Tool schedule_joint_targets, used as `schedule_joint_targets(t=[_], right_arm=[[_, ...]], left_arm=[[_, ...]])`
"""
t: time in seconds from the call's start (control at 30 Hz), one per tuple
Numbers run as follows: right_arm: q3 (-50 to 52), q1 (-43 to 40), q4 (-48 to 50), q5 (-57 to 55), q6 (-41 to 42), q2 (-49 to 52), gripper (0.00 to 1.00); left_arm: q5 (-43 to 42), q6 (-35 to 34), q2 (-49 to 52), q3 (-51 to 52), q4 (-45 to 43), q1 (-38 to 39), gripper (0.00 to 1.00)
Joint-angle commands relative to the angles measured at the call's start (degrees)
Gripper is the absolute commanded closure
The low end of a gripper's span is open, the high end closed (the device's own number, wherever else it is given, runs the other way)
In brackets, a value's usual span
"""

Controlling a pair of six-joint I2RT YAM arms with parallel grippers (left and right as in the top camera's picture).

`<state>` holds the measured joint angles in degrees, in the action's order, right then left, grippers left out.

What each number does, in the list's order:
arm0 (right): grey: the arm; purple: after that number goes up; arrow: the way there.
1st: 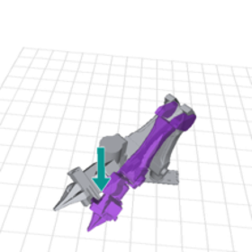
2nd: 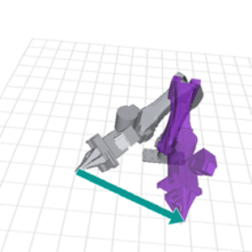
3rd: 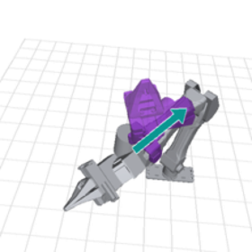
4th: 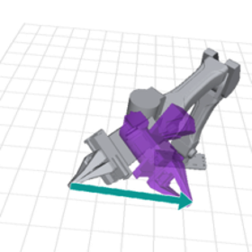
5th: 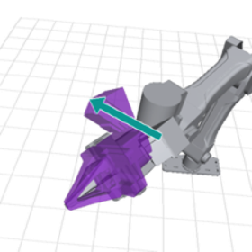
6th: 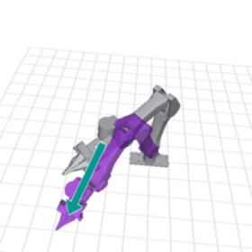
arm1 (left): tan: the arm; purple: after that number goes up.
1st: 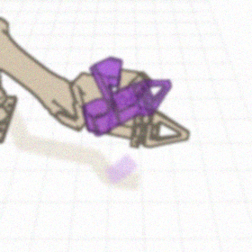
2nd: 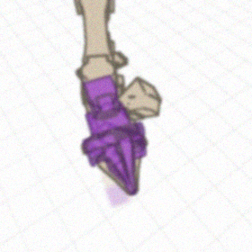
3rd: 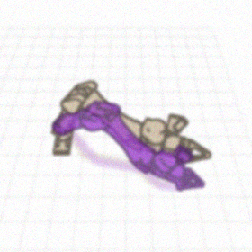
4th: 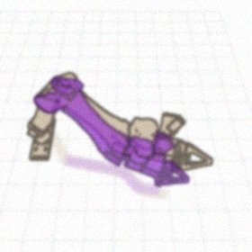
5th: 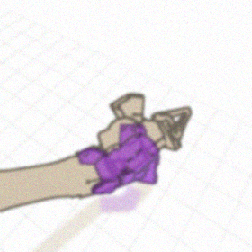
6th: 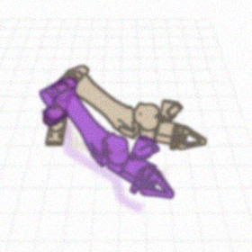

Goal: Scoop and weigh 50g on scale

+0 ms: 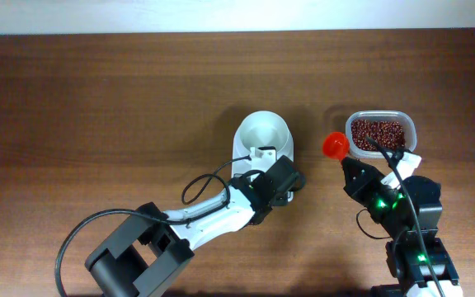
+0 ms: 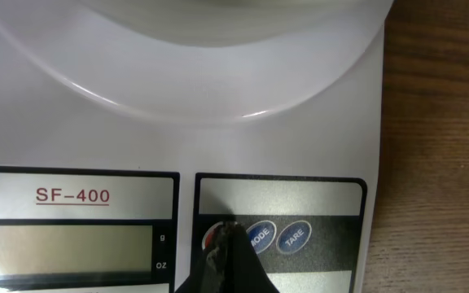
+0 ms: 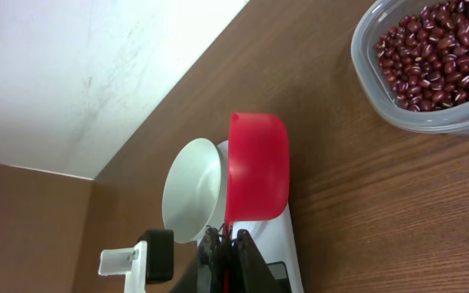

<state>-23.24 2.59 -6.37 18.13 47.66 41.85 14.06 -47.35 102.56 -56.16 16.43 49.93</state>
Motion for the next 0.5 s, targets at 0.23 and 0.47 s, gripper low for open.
schedule_joint_targets(t=[0.23, 0.47], right_arm=[[-0.68, -0.42, 0.22, 0.76, -0.31, 0.00, 0.96], [-0.68, -0.42, 0.22, 0.74, -0.31, 0.00, 0.96]], left_arm=[[2.69, 0.68, 0.94, -0.37, -0.52, 0.17, 1.00], [-0.33, 0.70, 1.57, -0.35, -0.28, 0.17, 1.00]])
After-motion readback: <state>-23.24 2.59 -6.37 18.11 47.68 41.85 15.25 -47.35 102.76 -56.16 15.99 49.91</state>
